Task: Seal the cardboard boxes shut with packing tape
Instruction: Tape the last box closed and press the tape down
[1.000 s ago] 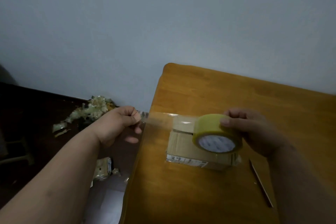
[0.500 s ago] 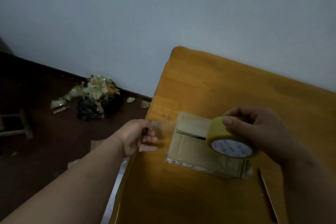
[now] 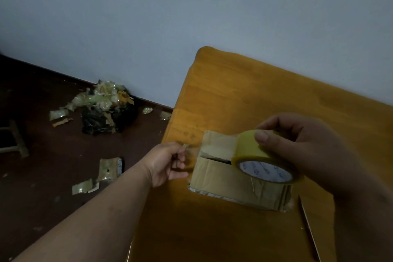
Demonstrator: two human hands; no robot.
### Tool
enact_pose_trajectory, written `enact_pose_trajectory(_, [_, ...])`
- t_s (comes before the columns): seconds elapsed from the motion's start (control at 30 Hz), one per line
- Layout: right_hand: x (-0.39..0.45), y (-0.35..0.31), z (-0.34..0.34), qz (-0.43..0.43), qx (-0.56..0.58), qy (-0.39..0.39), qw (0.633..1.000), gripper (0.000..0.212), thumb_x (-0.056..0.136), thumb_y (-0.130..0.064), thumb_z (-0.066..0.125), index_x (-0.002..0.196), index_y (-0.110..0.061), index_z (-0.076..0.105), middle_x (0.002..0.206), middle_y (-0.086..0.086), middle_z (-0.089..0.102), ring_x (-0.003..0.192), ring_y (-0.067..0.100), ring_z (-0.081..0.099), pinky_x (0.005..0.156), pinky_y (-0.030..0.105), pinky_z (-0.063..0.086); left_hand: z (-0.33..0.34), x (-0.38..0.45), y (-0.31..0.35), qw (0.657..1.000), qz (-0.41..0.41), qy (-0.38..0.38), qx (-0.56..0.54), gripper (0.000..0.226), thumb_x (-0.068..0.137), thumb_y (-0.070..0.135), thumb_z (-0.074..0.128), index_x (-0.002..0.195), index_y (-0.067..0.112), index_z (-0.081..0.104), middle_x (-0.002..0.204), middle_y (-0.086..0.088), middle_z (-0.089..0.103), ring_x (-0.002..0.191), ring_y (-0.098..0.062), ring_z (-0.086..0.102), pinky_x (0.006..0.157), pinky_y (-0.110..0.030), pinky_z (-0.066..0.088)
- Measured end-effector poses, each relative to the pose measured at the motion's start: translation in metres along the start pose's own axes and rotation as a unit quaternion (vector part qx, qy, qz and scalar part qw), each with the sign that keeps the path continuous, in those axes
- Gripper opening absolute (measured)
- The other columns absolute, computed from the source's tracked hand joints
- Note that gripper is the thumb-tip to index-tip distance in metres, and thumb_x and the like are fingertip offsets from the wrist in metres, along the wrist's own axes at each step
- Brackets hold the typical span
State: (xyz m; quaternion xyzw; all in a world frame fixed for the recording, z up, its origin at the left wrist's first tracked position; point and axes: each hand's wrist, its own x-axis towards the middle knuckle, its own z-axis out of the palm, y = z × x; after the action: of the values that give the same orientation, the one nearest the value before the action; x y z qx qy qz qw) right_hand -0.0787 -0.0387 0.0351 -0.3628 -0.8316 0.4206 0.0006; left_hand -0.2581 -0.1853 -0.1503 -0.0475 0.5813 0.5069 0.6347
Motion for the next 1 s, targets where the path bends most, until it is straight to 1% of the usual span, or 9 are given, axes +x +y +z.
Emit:
enact_pose_trajectory(0.1, [0.004, -0.015, 0.004, 0.000, -0.024, -0.021, 0.999, 0.042, 0.063, -0.069, 0.052, 0.085, -0.037, 0.070, 0.077, -0.001, 0.069, 0.068, 0.014, 0.064, 0.062, 0.040, 0.053, 0.001, 0.004, -0.006, 1.000, -0.008, 0.000, -0.001, 0.023, 0.099, 0.013, 0.048, 0.077, 0.013, 0.052, 0.061, 0.000, 0.051, 0.048, -0.008, 0.050, 0.052, -0.033, 0.057])
enact_pose_trajectory(0.23, [0.009, -0.028, 0.009, -0.004, -0.044, -0.029, 0.999, 0.043, 0.064, -0.068, 0.051, 0.085, -0.035, 0.069, 0.073, 0.003, 0.066, 0.066, 0.016, 0.061, 0.058, 0.038, 0.050, 0.002, 0.007, -0.011, 1.000, -0.017, 0.005, -0.003, 0.024, 0.100, 0.015, 0.047, 0.076, 0.014, 0.050, 0.056, 0.001, 0.049, 0.047, -0.008, 0.049, 0.050, -0.030, 0.055])
enact_pose_trajectory(0.37, [0.013, -0.034, 0.012, -0.001, -0.038, -0.030, 0.999, 0.042, 0.064, -0.068, 0.053, 0.085, -0.036, 0.069, 0.072, 0.005, 0.066, 0.065, 0.020, 0.062, 0.060, 0.045, 0.052, 0.006, 0.010, -0.015, 1.000, -0.017, 0.008, 0.006, 0.023, 0.097, 0.012, 0.050, 0.074, 0.015, 0.050, 0.056, 0.001, 0.048, 0.050, -0.010, 0.045, 0.047, -0.025, 0.051])
enact_pose_trajectory(0.5, [0.016, -0.037, 0.015, 0.000, -0.035, -0.031, 0.999, 0.041, 0.063, -0.070, 0.052, 0.085, -0.038, 0.069, 0.073, 0.004, 0.066, 0.064, 0.018, 0.062, 0.061, 0.042, 0.052, 0.011, 0.015, -0.020, 0.998, -0.004, 0.018, 0.056, 0.019, 0.096, 0.012, 0.055, 0.077, 0.015, 0.053, 0.060, 0.001, 0.050, 0.049, -0.010, 0.044, 0.045, -0.024, 0.046])
enact_pose_trajectory(0.63, [0.017, -0.039, 0.018, 0.001, -0.037, -0.029, 0.999, 0.043, 0.063, -0.072, 0.051, 0.089, -0.041, 0.067, 0.077, 0.006, 0.068, 0.069, 0.020, 0.065, 0.069, 0.051, 0.054, 0.017, 0.018, -0.028, 0.995, 0.002, 0.026, 0.094, 0.017, 0.095, 0.018, 0.063, 0.081, 0.016, 0.053, 0.058, 0.004, 0.052, 0.049, -0.009, 0.042, 0.044, -0.025, 0.046])
enact_pose_trajectory(0.77, [0.019, -0.039, 0.020, 0.000, -0.035, -0.027, 0.999, 0.042, 0.064, -0.071, 0.052, 0.088, -0.040, 0.068, 0.075, 0.006, 0.067, 0.069, 0.022, 0.064, 0.069, 0.052, 0.054, 0.019, 0.018, -0.030, 0.987, 0.032, 0.047, 0.151, 0.025, 0.088, 0.029, 0.071, 0.084, 0.017, 0.050, 0.068, -0.001, 0.051, 0.054, -0.012, 0.045, 0.043, -0.023, 0.043])
enact_pose_trajectory(0.87, [0.019, -0.038, 0.019, -0.004, -0.037, -0.027, 0.999, 0.042, 0.064, -0.071, 0.052, 0.088, -0.041, 0.068, 0.076, 0.006, 0.068, 0.069, 0.022, 0.065, 0.069, 0.052, 0.054, 0.016, 0.016, -0.026, 0.964, 0.104, 0.078, 0.234, 0.020, 0.088, 0.015, 0.068, 0.096, 0.024, 0.053, 0.088, -0.003, 0.058, 0.067, -0.015, 0.053, 0.053, -0.029, 0.050])
enact_pose_trajectory(0.93, [0.018, -0.038, 0.018, -0.006, -0.037, -0.025, 0.999, 0.043, 0.064, -0.070, 0.052, 0.088, -0.039, 0.069, 0.075, 0.005, 0.068, 0.068, 0.021, 0.065, 0.067, 0.049, 0.054, 0.012, 0.012, -0.018, 0.950, 0.159, 0.044, 0.264, 0.052, 0.087, -0.003, 0.058, 0.123, 0.035, 0.051, 0.117, 0.000, 0.056, 0.084, -0.010, 0.054, 0.062, -0.026, 0.051])
enact_pose_trajectory(1.0, [0.018, -0.037, 0.017, -0.007, -0.039, -0.024, 0.999, 0.042, 0.065, -0.069, 0.051, 0.086, -0.037, 0.069, 0.074, 0.004, 0.067, 0.067, 0.018, 0.064, 0.064, 0.044, 0.053, 0.008, 0.003, -0.006, 0.944, 0.168, -0.044, 0.279, 0.084, 0.083, -0.011, 0.055, 0.143, 0.044, 0.034, 0.142, 0.007, 0.038, 0.112, -0.009, 0.048, 0.068, -0.021, 0.050])
